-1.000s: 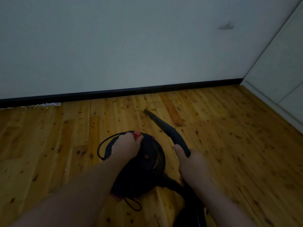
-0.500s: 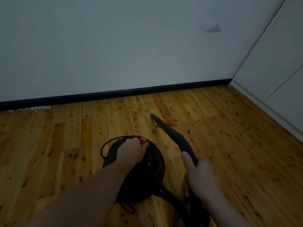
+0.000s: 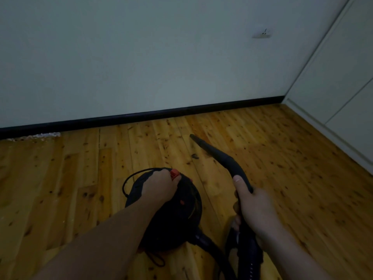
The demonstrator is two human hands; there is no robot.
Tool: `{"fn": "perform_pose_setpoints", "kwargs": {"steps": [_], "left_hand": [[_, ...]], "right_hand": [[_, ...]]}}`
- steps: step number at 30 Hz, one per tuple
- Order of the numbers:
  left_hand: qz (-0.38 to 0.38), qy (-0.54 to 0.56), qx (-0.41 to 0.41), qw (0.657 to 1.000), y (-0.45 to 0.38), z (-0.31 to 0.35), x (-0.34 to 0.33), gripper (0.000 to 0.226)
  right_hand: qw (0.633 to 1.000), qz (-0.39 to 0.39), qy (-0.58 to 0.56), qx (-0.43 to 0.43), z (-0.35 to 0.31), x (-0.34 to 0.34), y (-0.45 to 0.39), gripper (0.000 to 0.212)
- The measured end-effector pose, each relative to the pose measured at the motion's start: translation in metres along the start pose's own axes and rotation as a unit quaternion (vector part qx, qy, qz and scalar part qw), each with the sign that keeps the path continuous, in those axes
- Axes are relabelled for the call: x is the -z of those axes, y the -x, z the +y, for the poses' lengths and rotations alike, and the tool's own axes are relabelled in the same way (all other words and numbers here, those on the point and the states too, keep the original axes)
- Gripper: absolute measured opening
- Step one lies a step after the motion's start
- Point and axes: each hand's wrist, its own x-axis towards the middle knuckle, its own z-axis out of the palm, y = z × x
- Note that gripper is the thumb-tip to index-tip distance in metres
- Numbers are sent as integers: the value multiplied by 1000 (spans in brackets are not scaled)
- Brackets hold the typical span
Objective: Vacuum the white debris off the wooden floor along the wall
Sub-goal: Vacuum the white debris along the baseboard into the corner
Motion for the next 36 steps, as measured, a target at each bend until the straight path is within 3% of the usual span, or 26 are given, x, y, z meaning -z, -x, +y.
{"fn": "perform_pose_setpoints", "kwargs": {"steps": [9, 16, 21, 28, 36], "left_hand": [[-13, 25, 2, 1000, -12, -7, 12, 45], [-4, 34, 30, 999, -2, -25, 32, 41], [10, 93, 71, 993, 22, -57, 45, 43], [46, 145, 135, 979, 80, -82, 51, 48], [58, 186, 200, 960, 114, -119, 52, 47]], "right_hand": [[998, -60, 17, 7, -30, -11, -3, 46], [986, -132, 90, 55, -56, -42, -7, 60], [963, -200, 148, 103, -74, -70, -6, 56], [927, -299, 185, 133, -103, -77, 16, 20], [906, -275, 256, 197, -146, -101, 37, 24]]}}
